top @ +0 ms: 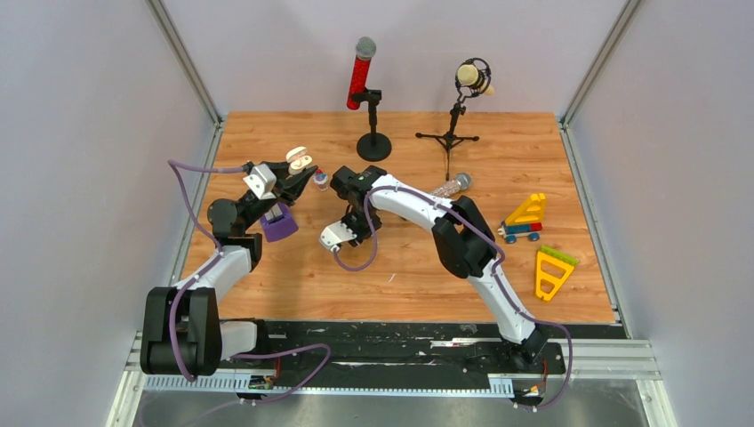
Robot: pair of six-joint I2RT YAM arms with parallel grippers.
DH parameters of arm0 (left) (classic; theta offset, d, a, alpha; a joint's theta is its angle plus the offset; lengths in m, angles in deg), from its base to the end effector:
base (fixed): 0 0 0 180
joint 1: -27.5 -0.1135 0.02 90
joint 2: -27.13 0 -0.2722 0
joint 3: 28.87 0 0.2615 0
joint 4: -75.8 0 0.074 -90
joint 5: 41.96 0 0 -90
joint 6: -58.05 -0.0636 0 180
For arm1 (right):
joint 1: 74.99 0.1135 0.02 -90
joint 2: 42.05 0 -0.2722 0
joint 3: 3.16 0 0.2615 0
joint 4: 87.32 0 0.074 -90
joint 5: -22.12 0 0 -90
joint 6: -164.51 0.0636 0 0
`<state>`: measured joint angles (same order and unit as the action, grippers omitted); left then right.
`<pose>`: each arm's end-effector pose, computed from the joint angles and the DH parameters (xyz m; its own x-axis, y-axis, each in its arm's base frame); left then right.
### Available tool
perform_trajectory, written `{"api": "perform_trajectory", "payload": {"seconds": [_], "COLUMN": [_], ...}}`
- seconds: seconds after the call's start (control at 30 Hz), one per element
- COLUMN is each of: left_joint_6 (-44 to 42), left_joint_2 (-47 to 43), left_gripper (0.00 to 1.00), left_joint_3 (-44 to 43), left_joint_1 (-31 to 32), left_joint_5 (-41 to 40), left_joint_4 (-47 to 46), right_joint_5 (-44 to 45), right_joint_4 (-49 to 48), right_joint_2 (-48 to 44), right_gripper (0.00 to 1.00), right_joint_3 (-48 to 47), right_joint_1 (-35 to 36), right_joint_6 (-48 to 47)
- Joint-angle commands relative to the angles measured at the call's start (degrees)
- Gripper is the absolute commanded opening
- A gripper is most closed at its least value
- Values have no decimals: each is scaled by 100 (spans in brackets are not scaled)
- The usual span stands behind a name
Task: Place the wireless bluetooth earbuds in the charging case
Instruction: Pick up the right earbud from the center of the board, then insert the right earbud into the right side groove of the charging case.
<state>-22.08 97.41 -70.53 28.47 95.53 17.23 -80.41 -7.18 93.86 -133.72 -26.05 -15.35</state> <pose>0.2582 -0.0513 0.3029 0.3804 -0.1223 -0.9167 0.7260 0.6535 0.2141 0.3092 0.3759 0.1428 0.7457 -0.6302 -0.2165 -0.6566 -0.7501 -0.0781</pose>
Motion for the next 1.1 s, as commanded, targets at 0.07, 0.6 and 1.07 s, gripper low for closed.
{"api": "perform_trajectory", "payload": {"seconds": [0.07, 0.6, 1.07], "left_joint_6": [251, 1620, 3457], "left_joint_2": [25, 608, 2005], "left_gripper": [2, 2, 2], "left_joint_3": [-23, -302, -1520], "left_joint_1": [-53, 617, 1390], "left_joint_5": [-96, -431, 855], "left_joint_4": [-133, -212, -725], "right_joint_5": [-541, 45, -1185], "right_joint_4": [5, -3002, -3362], "right_joint_2": [-327, -3541, -4934], "right_gripper": [13, 14, 13], "right_joint_3": [-354, 1748, 2085], "right_joint_1": [-69, -1201, -1501], "right_joint_6": [790, 3542, 4560]}}
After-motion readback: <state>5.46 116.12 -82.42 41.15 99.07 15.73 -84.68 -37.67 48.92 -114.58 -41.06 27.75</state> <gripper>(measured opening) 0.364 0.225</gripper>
